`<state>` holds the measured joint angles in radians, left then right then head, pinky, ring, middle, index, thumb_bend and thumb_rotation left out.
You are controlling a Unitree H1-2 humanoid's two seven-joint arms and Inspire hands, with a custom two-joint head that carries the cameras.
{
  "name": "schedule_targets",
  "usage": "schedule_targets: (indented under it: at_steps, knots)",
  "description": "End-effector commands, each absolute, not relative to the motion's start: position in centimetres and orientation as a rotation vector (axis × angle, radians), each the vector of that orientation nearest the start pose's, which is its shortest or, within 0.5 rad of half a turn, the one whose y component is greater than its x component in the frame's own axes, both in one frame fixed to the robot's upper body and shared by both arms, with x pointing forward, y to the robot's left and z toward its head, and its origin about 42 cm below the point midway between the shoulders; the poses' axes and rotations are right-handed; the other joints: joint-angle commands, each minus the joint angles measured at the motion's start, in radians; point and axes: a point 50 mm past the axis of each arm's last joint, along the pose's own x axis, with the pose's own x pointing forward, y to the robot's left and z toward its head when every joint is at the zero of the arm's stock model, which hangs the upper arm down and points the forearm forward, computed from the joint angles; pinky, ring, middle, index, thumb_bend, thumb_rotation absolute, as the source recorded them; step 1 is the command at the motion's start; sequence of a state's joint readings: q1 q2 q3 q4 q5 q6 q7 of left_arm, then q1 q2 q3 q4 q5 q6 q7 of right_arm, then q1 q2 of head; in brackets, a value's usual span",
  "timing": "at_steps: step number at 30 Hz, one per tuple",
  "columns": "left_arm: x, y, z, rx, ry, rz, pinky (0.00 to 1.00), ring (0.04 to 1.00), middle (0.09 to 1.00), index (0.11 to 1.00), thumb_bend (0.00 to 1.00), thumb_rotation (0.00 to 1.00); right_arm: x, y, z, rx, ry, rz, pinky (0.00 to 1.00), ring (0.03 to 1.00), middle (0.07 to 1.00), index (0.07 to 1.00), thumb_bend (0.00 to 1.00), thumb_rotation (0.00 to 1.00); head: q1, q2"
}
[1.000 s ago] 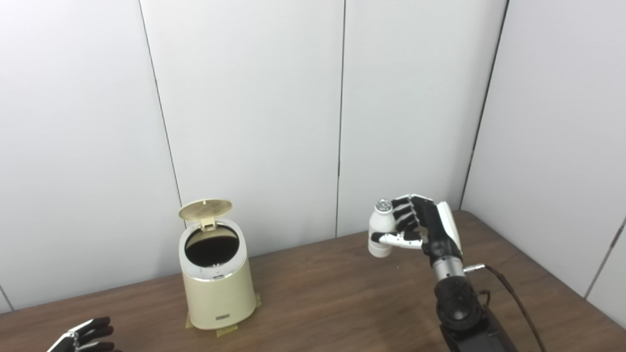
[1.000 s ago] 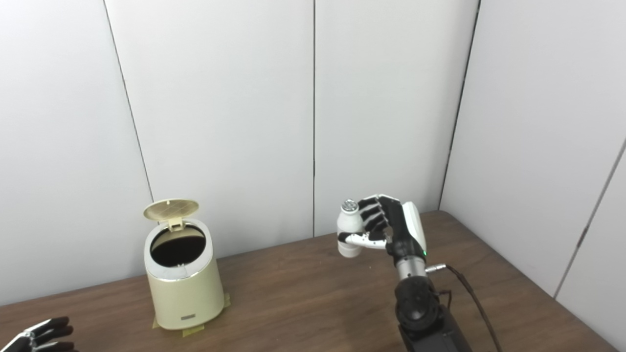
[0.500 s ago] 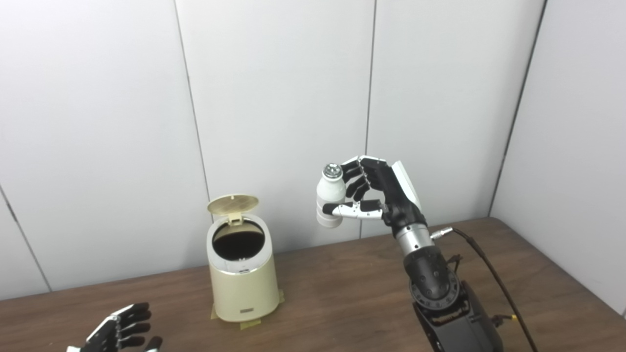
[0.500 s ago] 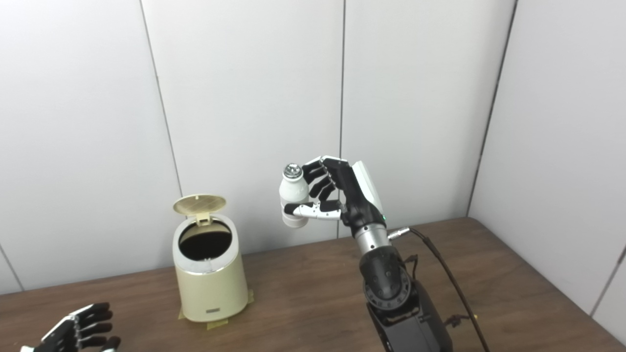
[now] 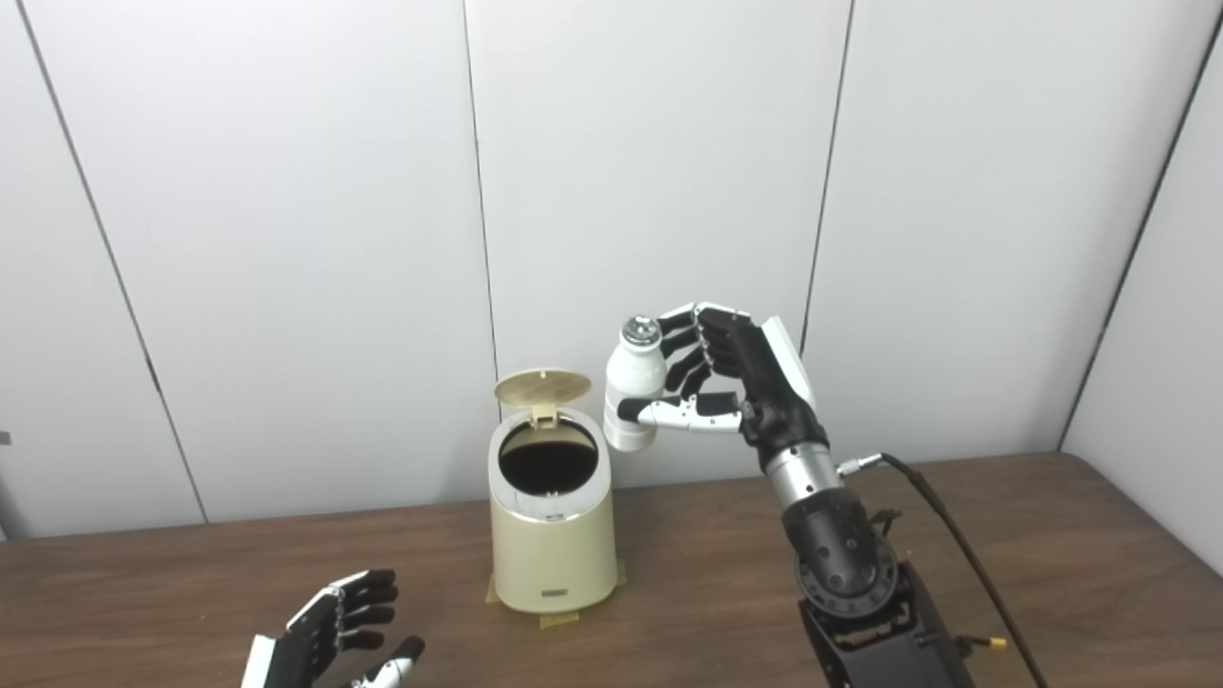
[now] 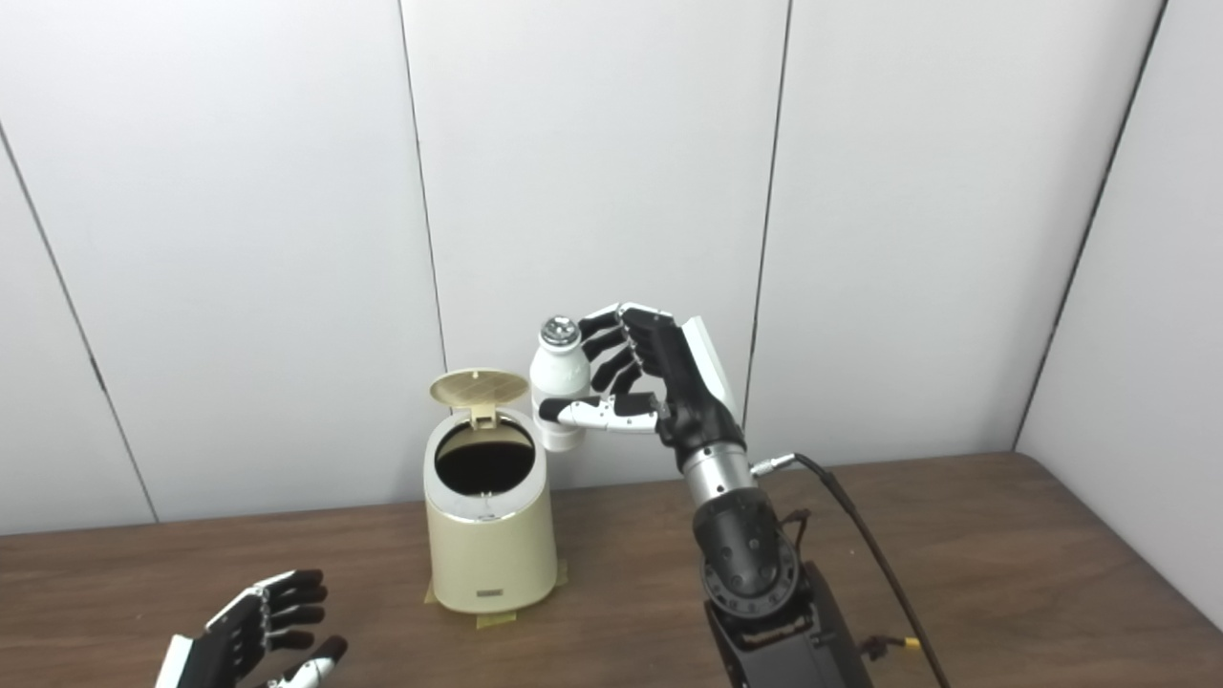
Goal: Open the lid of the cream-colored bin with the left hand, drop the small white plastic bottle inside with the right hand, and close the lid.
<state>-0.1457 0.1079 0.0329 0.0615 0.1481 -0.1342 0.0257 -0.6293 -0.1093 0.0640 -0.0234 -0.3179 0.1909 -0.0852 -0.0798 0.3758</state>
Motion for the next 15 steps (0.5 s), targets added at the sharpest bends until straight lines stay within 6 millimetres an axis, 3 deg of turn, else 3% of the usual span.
schedule_targets:
  at_steps: [1,15]
  knots:
    - [33.7,24.0,14.8,0.252,-0.296,0.018,0.63,0.691,0.722,0.752,0.59,0.06,43.5,-16.6,34.5,-0.412,-0.606,-0.032,0.28,0.376,0.478,0.540,0.51,0.00,0.002,0.000]
    - [33.7,23.4,14.6,0.244,-0.299,0.014,0.62,0.688,0.725,0.753,0.59,0.08,45.3,-14.1,32.9,-0.405,-0.582,0.052,0.29,0.385,0.475,0.541,0.51,0.00,0.040,0.006]
